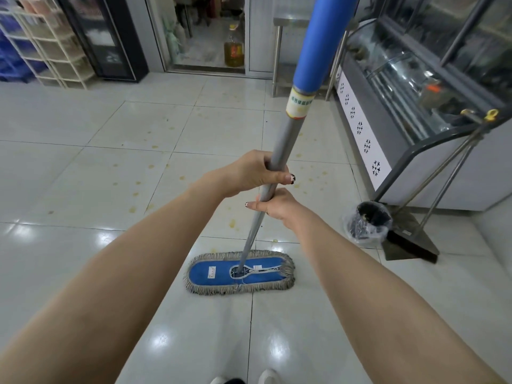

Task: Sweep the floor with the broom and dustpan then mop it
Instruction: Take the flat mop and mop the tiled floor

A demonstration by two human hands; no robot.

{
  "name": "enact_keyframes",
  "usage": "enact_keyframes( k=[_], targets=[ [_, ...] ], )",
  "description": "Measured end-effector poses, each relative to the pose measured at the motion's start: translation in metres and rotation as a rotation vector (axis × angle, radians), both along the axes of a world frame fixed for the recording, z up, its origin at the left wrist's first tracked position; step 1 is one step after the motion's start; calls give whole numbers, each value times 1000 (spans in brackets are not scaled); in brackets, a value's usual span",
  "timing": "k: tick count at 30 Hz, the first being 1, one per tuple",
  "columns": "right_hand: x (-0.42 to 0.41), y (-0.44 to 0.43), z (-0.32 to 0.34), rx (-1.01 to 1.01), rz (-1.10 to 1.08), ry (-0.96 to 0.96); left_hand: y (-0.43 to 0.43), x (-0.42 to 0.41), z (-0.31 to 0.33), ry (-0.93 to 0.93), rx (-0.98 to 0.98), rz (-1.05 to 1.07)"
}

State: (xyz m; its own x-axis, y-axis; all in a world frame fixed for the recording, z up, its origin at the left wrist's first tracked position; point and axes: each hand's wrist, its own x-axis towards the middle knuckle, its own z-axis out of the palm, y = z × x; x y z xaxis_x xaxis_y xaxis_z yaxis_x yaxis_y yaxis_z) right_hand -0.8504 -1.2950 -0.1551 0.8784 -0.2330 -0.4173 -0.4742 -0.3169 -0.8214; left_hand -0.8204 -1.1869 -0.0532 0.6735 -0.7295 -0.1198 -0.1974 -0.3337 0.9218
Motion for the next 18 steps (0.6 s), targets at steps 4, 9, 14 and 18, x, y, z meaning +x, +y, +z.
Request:
enact_keyframes(
  k=[4, 9, 14, 18],
  targets=[
    [-12, 12, -1, -52, -48, 40, 13, -8, -4, -2, 1, -48],
    [-35, 40, 6, -105, -122, 34, 43, -15, -12, 19, -37, -127],
    [-67, 62, 5, 2, -181, -58, 73, -24, -19, 106, -94, -200],
    [-90, 77, 5, -11, -241, -35, 83, -39, -21, 121, -77, -274]
  ],
)
